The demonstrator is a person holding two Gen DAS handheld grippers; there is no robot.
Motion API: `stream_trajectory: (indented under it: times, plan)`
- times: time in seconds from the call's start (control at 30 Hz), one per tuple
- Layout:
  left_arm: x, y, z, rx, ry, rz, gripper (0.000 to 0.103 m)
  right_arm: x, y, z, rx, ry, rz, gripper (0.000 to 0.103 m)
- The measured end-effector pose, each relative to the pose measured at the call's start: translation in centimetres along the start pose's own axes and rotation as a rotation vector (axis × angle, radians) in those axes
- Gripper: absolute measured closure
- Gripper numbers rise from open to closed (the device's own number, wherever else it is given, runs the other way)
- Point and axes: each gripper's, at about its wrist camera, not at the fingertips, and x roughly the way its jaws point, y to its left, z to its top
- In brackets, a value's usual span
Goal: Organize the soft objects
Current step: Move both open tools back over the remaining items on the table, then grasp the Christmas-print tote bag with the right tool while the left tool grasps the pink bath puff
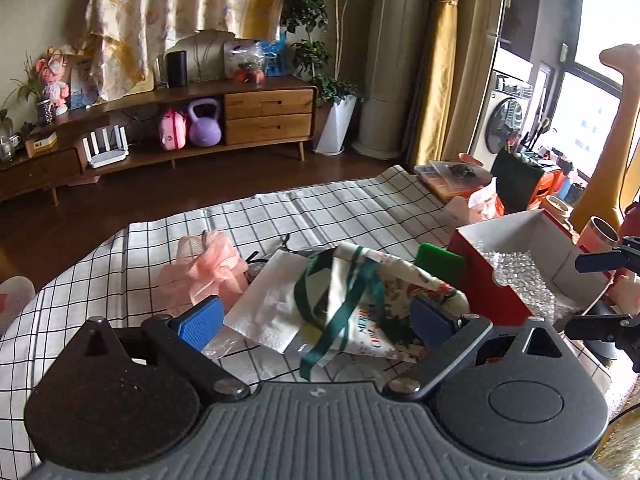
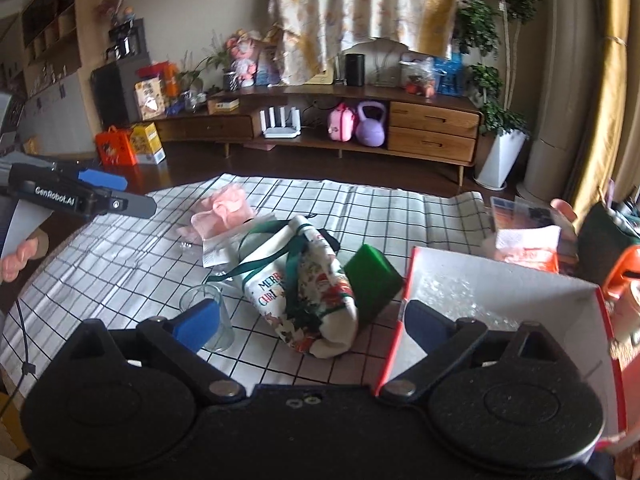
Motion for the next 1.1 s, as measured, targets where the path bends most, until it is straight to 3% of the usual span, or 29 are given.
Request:
stream_trajectory:
  times: [0.23,0.53,0.77,1.1]
  plan:
    - [3.3,4.6,-1.4,-0.050,0.010,0.027,0.003,4.9,1.4,0.9,-0.077,0.050,-0.004,0.014]
    - [9.2,8.7,0.0,-0.103,0.010,0.097,0.003,11.1,0.3,2.1,-0.117,0.115,-0.024,0.025]
    - [14.1,9.9,0.9,-0.132,0.032,0.122,0.003,15.1,-0.6,3.1,-0.138,0.151,-0.003,0.032]
    - [19.3,9.9,0.6,-0.130,0.070,0.171,0.003,18.6,0.3,2.6,-0.182,0.186,0.018,0.053]
